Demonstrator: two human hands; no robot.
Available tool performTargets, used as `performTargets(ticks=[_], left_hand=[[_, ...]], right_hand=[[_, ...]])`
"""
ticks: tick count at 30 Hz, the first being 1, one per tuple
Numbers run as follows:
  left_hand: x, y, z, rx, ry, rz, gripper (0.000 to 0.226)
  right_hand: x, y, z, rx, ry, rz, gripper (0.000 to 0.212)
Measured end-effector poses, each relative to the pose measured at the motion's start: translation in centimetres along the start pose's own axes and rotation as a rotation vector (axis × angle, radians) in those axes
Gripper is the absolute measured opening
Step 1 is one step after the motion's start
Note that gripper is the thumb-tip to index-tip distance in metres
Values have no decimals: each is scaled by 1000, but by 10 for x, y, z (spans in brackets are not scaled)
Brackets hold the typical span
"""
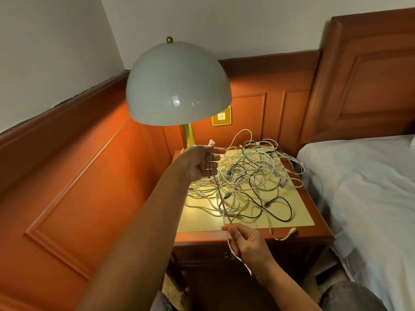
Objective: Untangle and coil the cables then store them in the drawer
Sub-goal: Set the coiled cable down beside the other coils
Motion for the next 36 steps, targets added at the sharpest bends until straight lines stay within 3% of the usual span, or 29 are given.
performTargets(ticks=[11,18,20,23,26,29,36], left_hand=[[9,14,-6,152,46,-113,27],[36,33,-13,84,20,-258,31],[51,37,-14,84,-13,-274,35],[79,41,-18,88,-138,-263,35],[105,39,-24,95,-272,-217,32],[120,31,-29,90,-338,-166,35],[125,14,-26,-49,-332,-116,36]], right_hand=[[-1,-17,18,88,-316,-212,26],[2,-53,52,84,-330,-346,28],[13,-72,66,84,-257,-352,29],[40,-97,86,94,49,-276,23],[78,-114,86,107,422,-121,14],[111,-121,74,129,743,77,18],[144,-105,58,128,897,287,14]])
Point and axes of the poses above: each hand's wrist, its own y-axis away from the middle knuckle, its own z-axis out of the back of the hand, x = y × z, the point moved 1 cm from there along -y, towards the middle knuckle, and after that the axes turned 10 degrees about z, right-handed, at the moved point
